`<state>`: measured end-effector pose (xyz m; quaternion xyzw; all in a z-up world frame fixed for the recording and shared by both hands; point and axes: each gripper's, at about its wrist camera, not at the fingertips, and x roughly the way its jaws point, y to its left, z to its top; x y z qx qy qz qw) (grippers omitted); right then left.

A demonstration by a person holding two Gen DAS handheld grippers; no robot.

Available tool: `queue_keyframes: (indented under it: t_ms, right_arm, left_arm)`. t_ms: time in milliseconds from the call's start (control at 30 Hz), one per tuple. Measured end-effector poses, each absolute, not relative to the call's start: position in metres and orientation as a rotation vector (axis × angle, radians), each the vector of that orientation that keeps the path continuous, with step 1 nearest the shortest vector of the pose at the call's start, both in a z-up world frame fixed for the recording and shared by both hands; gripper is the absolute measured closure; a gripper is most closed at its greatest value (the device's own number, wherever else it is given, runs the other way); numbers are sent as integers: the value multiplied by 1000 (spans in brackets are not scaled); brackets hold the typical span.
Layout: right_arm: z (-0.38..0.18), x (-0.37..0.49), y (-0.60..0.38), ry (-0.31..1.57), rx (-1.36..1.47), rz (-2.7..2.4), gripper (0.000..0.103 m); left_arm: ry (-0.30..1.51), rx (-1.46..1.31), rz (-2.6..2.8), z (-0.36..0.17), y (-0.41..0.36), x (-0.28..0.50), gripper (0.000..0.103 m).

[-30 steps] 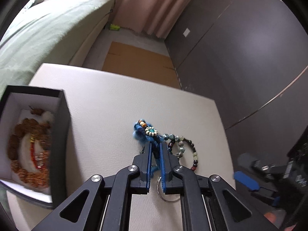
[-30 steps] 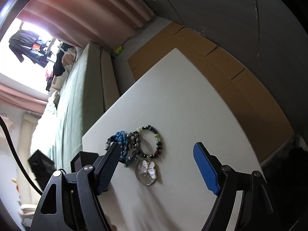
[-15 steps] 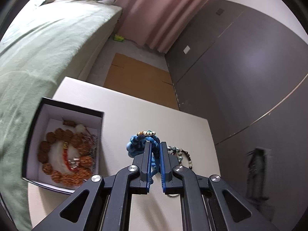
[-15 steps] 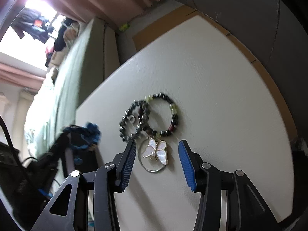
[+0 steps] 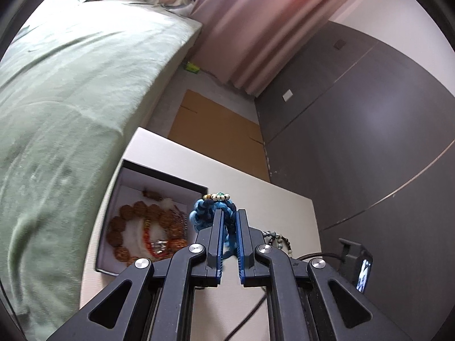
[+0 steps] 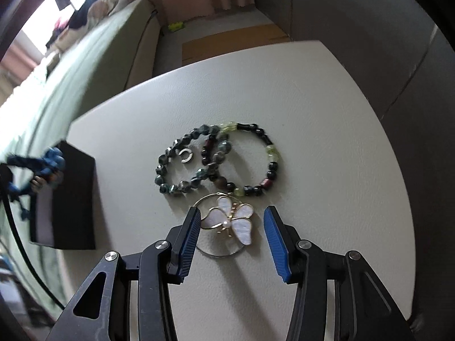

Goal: Organize jewelry
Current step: 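Carry the blue bracelet into the box with the left tool while the right tool grasps the butterfly pendant, then open the right tool to drop the butterfly pendant into the box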

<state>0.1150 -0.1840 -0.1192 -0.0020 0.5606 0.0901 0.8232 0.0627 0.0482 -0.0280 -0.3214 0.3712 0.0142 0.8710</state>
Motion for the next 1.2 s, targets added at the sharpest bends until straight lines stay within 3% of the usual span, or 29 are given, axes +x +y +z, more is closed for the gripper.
queue_keyframes:
  t_ms: [133, 200, 500, 600, 667, 733, 767, 1200]
  right_arm:
    - [-119, 111, -174, 1174, -85, 168, 55]
    - [-118, 111, -176, 1170, -95, 160, 61]
    - [-89, 100, -202, 1118, 116, 242, 61]
    - [-77, 96, -202, 1074, 175, 301, 61]
    - [-71, 93, -199, 1052, 229, 366, 61]
    - [-65, 86, -191, 1027, 259, 426, 61]
    - [-63, 83, -186, 1014, 268, 454, 61]
    - [-66, 93, -118, 1019, 368, 728, 61]
  left_arm:
    - [773, -682, 41, -27, 57, 55, 95]
    - [773, -680, 51, -25, 60, 52, 95]
    - [766, -691, 89, -24, 78, 44, 95]
    - [782, -704, 105, -25, 87, 45, 88]
    - [789, -728, 113, -25, 96, 44, 65]
    - [776, -744, 137, -24, 105, 41, 48]
    - [760, -749, 151, -22, 110, 39, 45]
    - [719, -775, 192, -10, 149, 33, 41]
